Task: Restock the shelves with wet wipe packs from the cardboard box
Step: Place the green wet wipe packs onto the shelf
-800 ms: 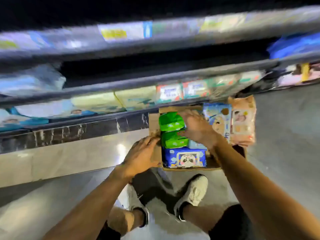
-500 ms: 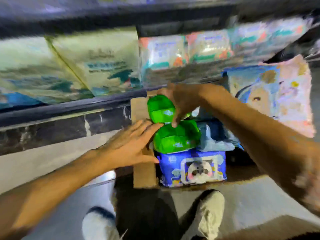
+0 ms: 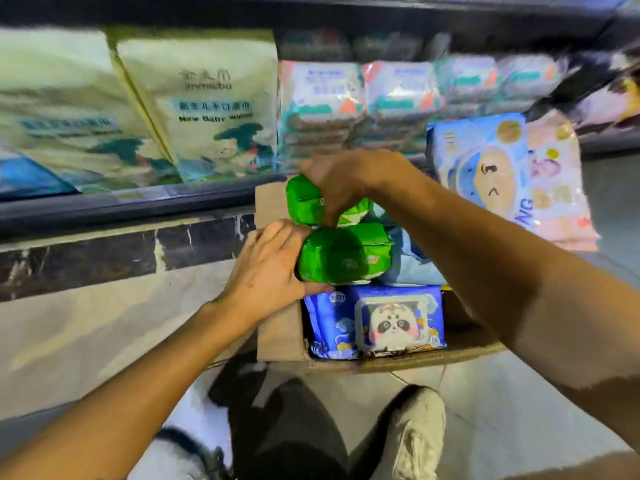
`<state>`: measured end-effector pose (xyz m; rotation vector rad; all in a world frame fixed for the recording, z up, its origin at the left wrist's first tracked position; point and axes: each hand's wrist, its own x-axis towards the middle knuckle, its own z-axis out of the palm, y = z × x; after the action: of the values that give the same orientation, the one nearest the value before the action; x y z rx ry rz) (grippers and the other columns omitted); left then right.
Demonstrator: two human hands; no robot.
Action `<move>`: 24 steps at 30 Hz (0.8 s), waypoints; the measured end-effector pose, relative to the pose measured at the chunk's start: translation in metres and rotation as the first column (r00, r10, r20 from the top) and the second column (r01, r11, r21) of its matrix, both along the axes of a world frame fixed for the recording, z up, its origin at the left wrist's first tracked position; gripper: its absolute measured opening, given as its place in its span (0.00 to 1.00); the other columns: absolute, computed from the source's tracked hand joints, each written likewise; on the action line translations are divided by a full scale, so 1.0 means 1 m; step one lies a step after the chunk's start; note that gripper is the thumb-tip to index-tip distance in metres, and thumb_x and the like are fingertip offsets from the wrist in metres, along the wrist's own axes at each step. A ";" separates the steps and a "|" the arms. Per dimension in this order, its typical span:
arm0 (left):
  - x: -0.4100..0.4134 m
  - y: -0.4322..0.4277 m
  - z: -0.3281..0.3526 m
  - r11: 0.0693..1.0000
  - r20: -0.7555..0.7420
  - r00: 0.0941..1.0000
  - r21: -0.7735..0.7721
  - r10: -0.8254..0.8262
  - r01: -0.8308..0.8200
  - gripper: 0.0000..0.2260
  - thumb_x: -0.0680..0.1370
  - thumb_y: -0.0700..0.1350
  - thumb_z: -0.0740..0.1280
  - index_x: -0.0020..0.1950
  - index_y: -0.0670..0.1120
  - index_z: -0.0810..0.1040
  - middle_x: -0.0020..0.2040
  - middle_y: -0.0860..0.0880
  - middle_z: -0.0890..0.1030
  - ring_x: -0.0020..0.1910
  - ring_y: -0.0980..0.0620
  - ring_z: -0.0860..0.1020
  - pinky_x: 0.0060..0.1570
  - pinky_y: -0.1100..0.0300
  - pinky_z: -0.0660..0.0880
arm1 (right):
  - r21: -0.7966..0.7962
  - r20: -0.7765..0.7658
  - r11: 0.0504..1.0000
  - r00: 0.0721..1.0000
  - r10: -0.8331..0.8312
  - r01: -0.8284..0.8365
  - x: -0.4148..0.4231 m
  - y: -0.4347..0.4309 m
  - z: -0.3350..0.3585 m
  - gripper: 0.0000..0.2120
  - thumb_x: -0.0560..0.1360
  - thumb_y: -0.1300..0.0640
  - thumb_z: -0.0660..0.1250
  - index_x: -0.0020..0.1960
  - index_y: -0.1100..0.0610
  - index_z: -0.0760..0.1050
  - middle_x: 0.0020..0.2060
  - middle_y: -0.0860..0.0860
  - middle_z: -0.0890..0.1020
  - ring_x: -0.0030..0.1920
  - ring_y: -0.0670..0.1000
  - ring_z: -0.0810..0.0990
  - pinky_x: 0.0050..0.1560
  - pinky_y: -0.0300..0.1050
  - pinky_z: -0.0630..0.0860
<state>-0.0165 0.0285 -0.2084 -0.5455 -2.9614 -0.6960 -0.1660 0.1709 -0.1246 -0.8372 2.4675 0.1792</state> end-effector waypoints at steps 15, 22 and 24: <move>0.008 -0.013 0.178 0.304 0.185 0.980 0.932 0.071 -0.197 0.20 0.70 0.60 0.74 0.58 0.54 0.78 0.52 0.50 0.84 0.53 0.48 0.81 0.56 0.49 0.77 | -0.728 0.019 0.670 0.981 -0.191 0.144 0.013 0.074 0.211 0.24 0.62 0.48 0.80 0.55 0.52 0.79 0.45 0.46 0.86 0.40 0.40 0.81 0.46 0.39 0.80; 0.003 -0.042 0.296 0.380 0.060 0.963 0.911 0.264 -0.161 0.23 0.67 0.64 0.72 0.55 0.52 0.81 0.49 0.49 0.85 0.48 0.48 0.81 0.53 0.49 0.77 | -0.988 0.125 0.070 0.973 -0.192 0.141 0.010 0.101 0.254 0.23 0.57 0.54 0.80 0.51 0.49 0.81 0.45 0.40 0.88 0.46 0.41 0.84 0.52 0.42 0.82; -0.002 -0.048 0.315 0.344 0.022 0.927 0.925 0.374 -0.161 0.21 0.68 0.62 0.68 0.52 0.48 0.81 0.43 0.53 0.86 0.41 0.55 0.83 0.45 0.57 0.81 | -0.981 0.165 -0.138 0.968 -0.191 0.140 0.002 0.098 0.249 0.25 0.56 0.52 0.78 0.53 0.52 0.82 0.46 0.46 0.89 0.48 0.48 0.85 0.56 0.51 0.83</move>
<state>-0.0190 -0.0193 0.1065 0.0159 -1.8607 -1.8735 -0.1645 0.2690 0.1243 -0.9236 2.2675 -2.1719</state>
